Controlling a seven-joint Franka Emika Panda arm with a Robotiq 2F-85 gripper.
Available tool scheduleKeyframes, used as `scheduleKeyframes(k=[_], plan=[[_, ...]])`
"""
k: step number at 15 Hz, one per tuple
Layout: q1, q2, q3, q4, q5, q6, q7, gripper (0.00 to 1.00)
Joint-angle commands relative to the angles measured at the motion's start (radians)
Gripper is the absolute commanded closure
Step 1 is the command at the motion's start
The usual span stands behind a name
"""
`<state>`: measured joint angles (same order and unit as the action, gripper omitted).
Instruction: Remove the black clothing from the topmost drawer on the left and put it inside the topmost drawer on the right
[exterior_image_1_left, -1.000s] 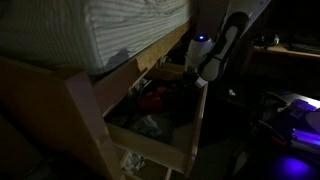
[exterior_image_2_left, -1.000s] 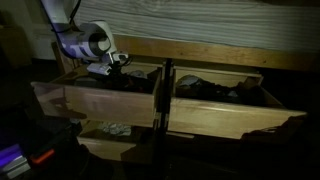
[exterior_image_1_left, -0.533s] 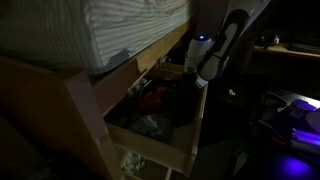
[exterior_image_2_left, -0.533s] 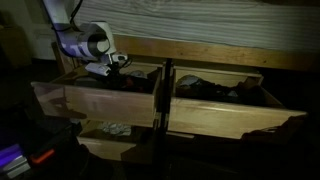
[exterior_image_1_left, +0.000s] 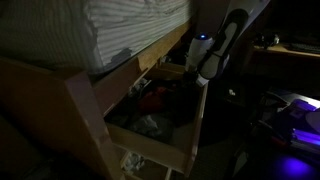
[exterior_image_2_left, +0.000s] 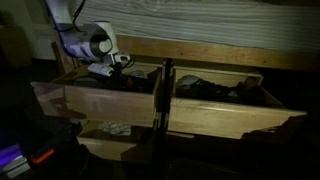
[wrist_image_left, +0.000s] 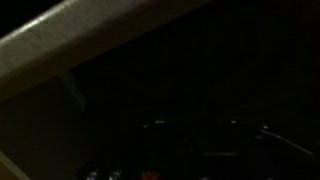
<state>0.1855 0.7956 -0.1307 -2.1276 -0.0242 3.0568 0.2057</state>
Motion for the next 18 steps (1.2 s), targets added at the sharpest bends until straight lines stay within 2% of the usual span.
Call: scheduleKeyframes(k=[1,5,7,8,9,10,11,13,15,18], plan=[[0.025,0.001,-0.034,-0.004,0.010,0.014,-0.013,0.97],[0.033,0.002,-0.044,-0.004,0.015,0.022,-0.007,1.00],[0.010,-0.003,-0.018,-0.006,0.023,0.011,-0.013,0.99],[-0.006,-0.014,0.001,-0.009,0.026,-0.031,-0.021,0.99],[0.015,-0.023,-0.017,-0.013,0.032,-0.087,-0.003,0.99],[0.004,-0.080,-0.033,-0.020,0.028,-0.166,-0.012,0.99],[0.013,-0.101,-0.051,-0.021,0.030,-0.189,0.006,0.99],[0.069,-0.179,-0.143,-0.030,0.010,-0.249,0.077,0.99],[0.124,-0.254,-0.245,-0.045,-0.035,-0.246,0.165,0.99],[0.244,-0.349,-0.441,-0.060,-0.162,-0.226,0.351,0.99]])
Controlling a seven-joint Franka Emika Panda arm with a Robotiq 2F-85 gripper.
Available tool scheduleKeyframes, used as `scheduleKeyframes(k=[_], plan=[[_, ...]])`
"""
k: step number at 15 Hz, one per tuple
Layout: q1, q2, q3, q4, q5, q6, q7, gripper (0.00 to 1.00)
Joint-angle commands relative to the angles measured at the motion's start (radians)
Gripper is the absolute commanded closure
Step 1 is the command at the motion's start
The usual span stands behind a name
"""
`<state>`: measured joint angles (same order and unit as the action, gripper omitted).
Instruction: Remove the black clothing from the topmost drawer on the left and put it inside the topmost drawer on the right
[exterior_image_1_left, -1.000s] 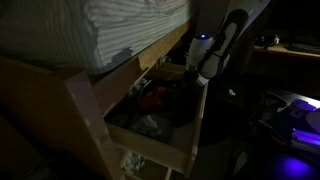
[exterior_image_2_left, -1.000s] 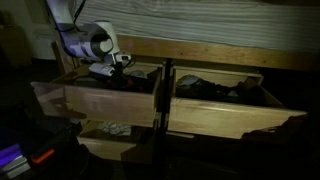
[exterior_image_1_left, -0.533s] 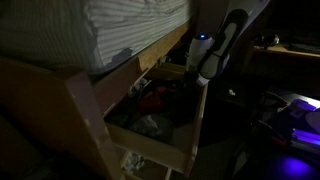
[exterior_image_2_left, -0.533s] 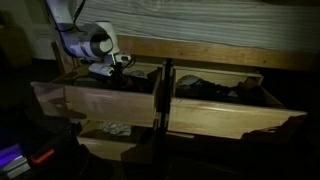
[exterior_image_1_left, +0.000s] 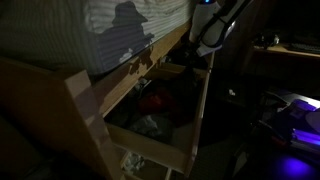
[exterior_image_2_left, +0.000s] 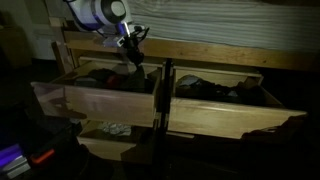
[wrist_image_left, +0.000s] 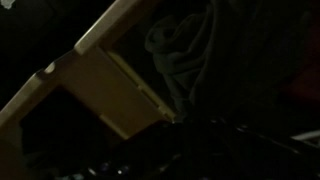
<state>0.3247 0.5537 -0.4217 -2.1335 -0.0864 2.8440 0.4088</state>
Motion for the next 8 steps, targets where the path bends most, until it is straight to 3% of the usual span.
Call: scheduleKeyframes(k=[1,5,8], plan=[[0.136,-0.128,-0.206,-0.053,-0.146,-0.011,0.208,0.99],[0.255,-0.237,-0.406,-0.059,-0.341,-0.045,0.460,0.99],[0.405,-0.283,-0.604,-0.064,-0.455,-0.066,0.639,0.99]])
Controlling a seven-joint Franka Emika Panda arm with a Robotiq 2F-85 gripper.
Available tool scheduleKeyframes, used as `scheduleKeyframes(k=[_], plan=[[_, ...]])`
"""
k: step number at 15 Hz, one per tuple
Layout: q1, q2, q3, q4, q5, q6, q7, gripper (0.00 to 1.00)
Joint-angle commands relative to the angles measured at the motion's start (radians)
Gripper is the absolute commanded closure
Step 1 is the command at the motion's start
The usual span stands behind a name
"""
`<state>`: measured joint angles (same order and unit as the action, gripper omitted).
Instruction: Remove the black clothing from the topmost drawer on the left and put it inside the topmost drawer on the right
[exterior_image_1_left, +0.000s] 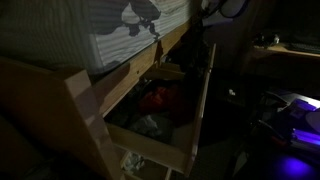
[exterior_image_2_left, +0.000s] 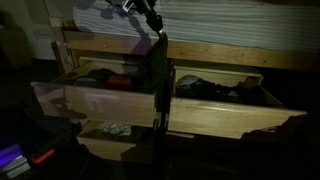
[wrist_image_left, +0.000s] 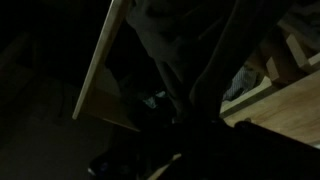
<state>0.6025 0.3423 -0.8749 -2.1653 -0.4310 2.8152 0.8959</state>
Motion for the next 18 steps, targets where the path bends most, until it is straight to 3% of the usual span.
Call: scheduleKeyframes(k=[1,4,7,12,15,16,17,18], plan=[[0.171,-0.082,-0.208,-0.031,-0.157,-0.040,0.214,0.99],[0.322,-0.119,-0.394,-0.025,-0.308,-0.084,0.409,0.99],[0.452,-0.169,-0.537,-0.027,-0.406,-0.132,0.521,0.99],[0.573,-0.378,-0.697,-0.030,-0.435,-0.081,0.435,0.99],[0.540,-0.433,-0.714,0.006,-0.416,-0.064,0.416,0.99],[0.352,-0.369,-0.571,0.002,-0.304,0.019,0.340,0.99],[0.465,-0.455,-0.683,0.026,-0.411,0.005,0.396,0.99],[0.272,-0.373,-0.535,0.024,-0.274,0.095,0.281,0.99]])
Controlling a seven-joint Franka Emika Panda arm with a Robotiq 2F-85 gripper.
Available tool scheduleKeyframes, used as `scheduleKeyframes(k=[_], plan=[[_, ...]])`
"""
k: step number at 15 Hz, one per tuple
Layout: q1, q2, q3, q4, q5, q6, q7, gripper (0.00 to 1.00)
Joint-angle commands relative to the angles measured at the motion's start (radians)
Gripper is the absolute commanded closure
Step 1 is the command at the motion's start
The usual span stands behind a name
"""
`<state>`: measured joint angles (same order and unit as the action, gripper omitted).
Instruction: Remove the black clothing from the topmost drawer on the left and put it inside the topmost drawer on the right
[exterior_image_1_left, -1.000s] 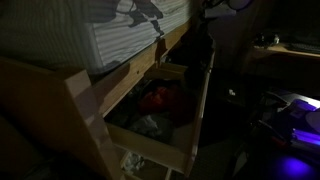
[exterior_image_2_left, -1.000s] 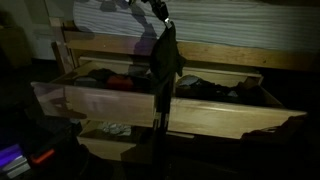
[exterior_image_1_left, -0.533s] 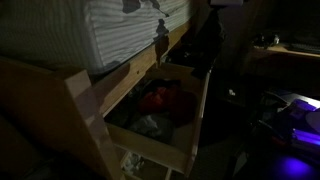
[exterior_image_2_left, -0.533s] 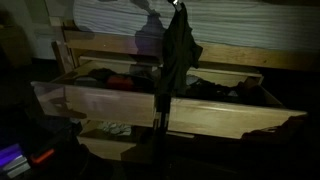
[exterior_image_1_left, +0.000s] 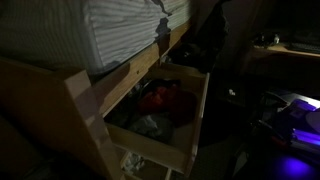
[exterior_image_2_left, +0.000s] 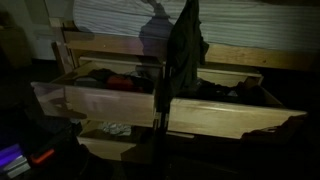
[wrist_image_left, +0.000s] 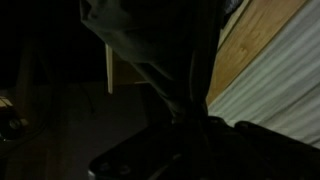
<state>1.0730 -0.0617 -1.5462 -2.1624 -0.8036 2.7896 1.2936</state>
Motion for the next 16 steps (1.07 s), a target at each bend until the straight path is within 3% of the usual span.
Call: scheduleKeyframes(k=[1,5,6,8,11,14,15,16], plan=[[-0.242,0.031,0.162,0.030,0.128,0.160,-0.147,0.99],[-0.541,0.022,0.418,0.073,0.367,0.262,-0.488,0.99],[-0.383,-0.021,0.265,0.083,0.325,0.268,-0.508,0.99],[-0.390,0.038,0.246,0.105,0.384,0.393,-0.587,0.99],[-0.293,0.000,0.181,0.081,0.439,0.492,-0.705,0.99],[-0.209,0.002,0.102,0.061,0.455,0.559,-0.728,0.99],[-0.185,0.011,0.076,0.059,0.450,0.564,-0.731,0.99],[-0.154,-0.028,0.068,0.063,0.423,0.445,-0.756,0.99]])
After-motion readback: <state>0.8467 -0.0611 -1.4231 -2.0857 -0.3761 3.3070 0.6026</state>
